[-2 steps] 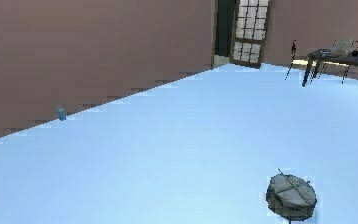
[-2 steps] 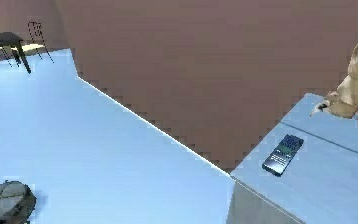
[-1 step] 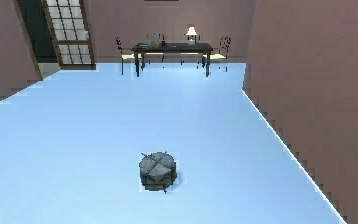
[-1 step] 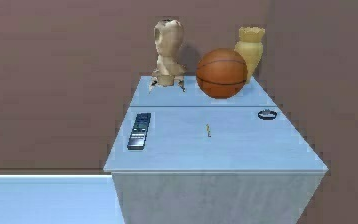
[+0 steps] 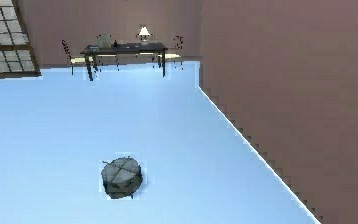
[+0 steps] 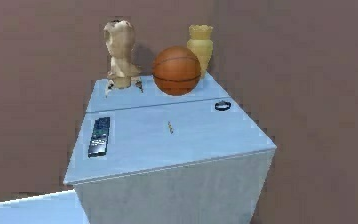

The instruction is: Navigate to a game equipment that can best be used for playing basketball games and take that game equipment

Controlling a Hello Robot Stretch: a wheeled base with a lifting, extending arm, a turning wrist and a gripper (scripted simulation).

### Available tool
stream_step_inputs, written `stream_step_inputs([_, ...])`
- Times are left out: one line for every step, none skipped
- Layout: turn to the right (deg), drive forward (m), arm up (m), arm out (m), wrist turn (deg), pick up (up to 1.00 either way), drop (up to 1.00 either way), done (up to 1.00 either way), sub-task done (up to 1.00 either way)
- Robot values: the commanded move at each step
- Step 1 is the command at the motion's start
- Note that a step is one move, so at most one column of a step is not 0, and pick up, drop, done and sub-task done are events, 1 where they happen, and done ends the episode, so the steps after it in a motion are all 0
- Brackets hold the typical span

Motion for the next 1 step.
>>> stream_step_inputs([45.0, 0.0, 0.0, 0.0, 0.0, 0.0, 0.0, 0.0, 0.0])
